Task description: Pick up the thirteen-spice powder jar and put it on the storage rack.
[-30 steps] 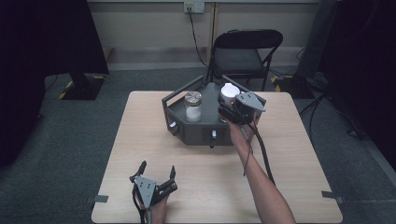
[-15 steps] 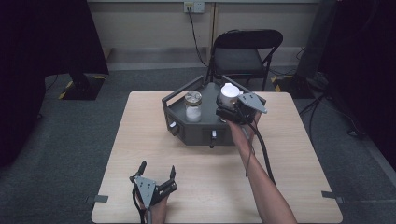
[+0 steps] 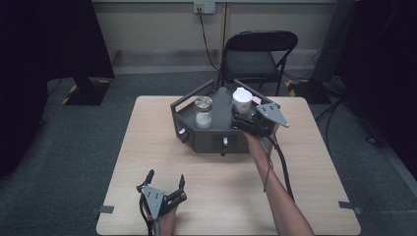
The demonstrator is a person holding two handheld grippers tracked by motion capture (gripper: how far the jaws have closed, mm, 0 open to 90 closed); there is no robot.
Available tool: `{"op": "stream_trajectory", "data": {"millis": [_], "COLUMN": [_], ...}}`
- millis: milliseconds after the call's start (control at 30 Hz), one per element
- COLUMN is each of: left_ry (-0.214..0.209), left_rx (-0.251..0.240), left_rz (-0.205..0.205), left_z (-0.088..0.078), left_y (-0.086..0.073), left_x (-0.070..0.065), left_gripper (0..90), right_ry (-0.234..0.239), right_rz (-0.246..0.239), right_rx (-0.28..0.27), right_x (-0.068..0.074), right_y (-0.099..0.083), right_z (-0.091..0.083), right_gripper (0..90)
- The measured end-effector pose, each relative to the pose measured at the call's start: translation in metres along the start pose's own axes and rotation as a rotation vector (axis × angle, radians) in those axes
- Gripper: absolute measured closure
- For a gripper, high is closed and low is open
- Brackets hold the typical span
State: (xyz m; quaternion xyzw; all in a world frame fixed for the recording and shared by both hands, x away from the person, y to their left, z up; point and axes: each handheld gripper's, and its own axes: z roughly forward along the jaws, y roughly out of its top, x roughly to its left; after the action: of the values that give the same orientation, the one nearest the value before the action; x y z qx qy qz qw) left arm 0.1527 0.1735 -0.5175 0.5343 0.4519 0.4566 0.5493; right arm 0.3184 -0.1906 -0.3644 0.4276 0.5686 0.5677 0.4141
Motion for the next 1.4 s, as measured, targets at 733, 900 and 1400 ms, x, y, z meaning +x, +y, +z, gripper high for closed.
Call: {"op": "stream_trajectory", "data": {"millis": [733, 900, 1400], "left_ry": [-0.002, -0.004, -0.003], "left_rx": [0.001, 0.001, 0.0], "left_rz": [0.0, 0.001, 0.0], "left_z": [0.0, 0.0, 0.0], "left_y": [0.0, 0.0, 0.0], "left_x": [0.0, 0.001, 0.001], "left_gripper": [0.3, 0.6, 0.7], "right_ry": [0.03, 0.032, 0.01], "right_rz": [0.003, 0.015, -0.001], "right_rx": [-0.057, -0.06, -0.052], "right_x": [0.001, 0.001, -0.004], "right_y": [-0.017, -0.021, -0.037], "right_z": [-0.042, -0.051, -0.083], "right_gripper": [0.0, 0.0, 0.0]}}
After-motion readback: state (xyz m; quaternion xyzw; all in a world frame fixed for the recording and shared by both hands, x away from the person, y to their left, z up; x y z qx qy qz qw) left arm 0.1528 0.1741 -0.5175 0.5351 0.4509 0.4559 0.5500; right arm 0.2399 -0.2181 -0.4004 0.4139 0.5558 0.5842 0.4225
